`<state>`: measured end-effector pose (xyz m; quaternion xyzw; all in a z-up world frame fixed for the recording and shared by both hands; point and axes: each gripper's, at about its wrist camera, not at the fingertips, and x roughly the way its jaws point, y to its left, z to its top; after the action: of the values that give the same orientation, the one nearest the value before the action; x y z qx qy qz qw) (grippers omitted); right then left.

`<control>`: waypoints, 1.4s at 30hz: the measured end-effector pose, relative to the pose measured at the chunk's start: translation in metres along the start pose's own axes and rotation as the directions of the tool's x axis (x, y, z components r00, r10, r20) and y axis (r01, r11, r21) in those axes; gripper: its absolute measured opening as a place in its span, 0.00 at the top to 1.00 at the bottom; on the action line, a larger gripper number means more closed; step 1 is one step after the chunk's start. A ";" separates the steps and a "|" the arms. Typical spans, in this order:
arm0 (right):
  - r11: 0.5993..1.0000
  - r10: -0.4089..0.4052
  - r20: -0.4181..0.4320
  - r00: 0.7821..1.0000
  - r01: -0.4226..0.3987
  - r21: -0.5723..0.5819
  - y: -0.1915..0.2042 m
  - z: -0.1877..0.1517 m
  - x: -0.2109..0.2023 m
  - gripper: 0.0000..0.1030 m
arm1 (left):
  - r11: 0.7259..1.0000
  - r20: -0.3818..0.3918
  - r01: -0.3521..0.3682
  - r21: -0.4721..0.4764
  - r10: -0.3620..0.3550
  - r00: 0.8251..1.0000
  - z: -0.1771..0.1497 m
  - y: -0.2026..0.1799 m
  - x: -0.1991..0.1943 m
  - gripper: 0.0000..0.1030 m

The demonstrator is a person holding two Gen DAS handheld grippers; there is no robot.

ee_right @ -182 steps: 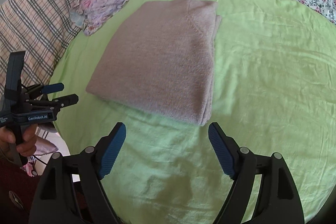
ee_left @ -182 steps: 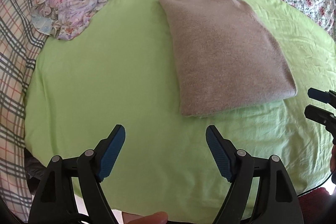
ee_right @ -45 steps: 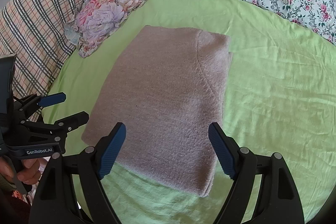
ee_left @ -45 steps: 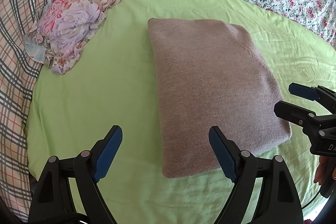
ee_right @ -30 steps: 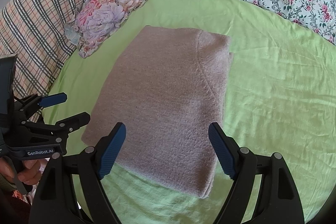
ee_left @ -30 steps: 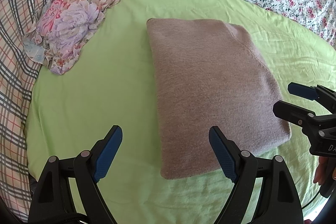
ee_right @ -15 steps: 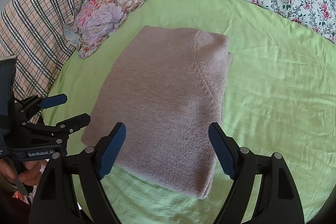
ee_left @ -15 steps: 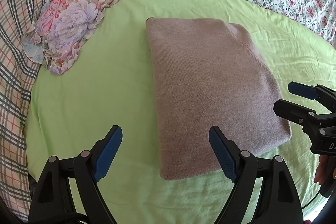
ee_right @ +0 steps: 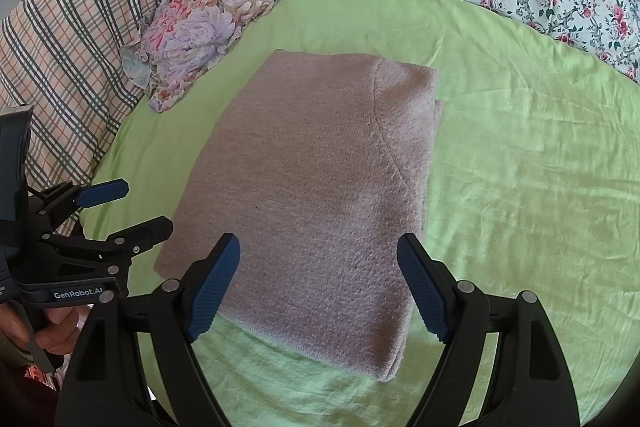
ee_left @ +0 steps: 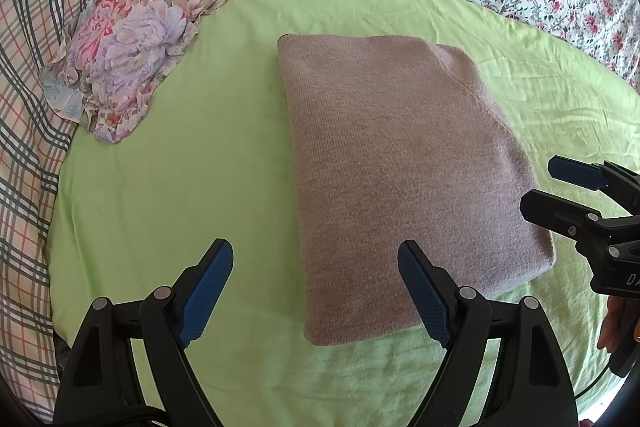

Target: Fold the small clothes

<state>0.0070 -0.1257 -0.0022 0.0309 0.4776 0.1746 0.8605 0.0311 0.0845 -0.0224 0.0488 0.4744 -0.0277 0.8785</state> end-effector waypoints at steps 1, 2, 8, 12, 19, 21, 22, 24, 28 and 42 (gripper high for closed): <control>1.000 0.000 0.001 1.000 0.000 0.002 0.000 0.000 0.000 0.21 | 1.000 -0.001 0.001 0.000 -0.001 1.000 0.000 0.000 0.000 0.18; 1.000 0.001 0.000 1.000 -0.001 0.002 0.000 0.000 0.000 0.21 | 1.000 -0.001 0.001 0.000 -0.001 1.000 0.000 0.000 0.000 0.18; 1.000 0.001 -0.001 1.000 -0.001 0.000 -0.001 0.000 0.000 0.21 | 1.000 -0.001 0.002 0.000 -0.002 1.000 0.000 0.000 0.000 0.18; 1.000 0.001 0.000 1.000 -0.001 0.001 0.000 0.000 0.000 0.21 | 1.000 0.000 0.000 0.001 0.000 1.000 0.000 0.000 0.000 0.18; 1.000 0.001 -0.001 1.000 -0.001 0.001 -0.001 0.002 0.000 0.21 | 1.000 0.000 0.003 0.004 -0.003 1.000 0.002 0.001 0.001 0.18; 1.000 0.002 0.001 1.000 -0.002 0.001 -0.001 0.001 0.000 0.21 | 1.000 0.001 0.004 0.003 -0.004 1.000 0.002 0.001 0.001 0.18; 1.000 0.001 0.000 1.000 -0.001 0.001 -0.001 0.001 0.000 0.21 | 1.000 0.001 0.004 0.004 -0.004 1.000 0.002 0.001 0.001 0.18; 1.000 0.003 0.000 1.000 -0.003 0.002 -0.001 0.001 0.000 0.21 | 1.000 0.000 0.003 0.005 -0.003 1.000 0.002 0.001 0.001 0.18; 1.000 0.002 0.001 1.000 -0.002 0.002 -0.001 0.001 -0.001 0.21 | 1.000 0.001 0.004 0.003 -0.004 1.000 0.002 0.000 0.001 0.18; 1.000 0.003 0.003 1.000 -0.003 0.002 -0.002 0.001 -0.001 0.21 | 1.000 0.004 0.004 -0.005 -0.004 1.000 0.007 0.003 0.002 0.17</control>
<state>0.0079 -0.1274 -0.0017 0.0329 0.4763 0.1755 0.8610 0.0380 0.0865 -0.0204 0.0456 0.4729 -0.0283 0.8795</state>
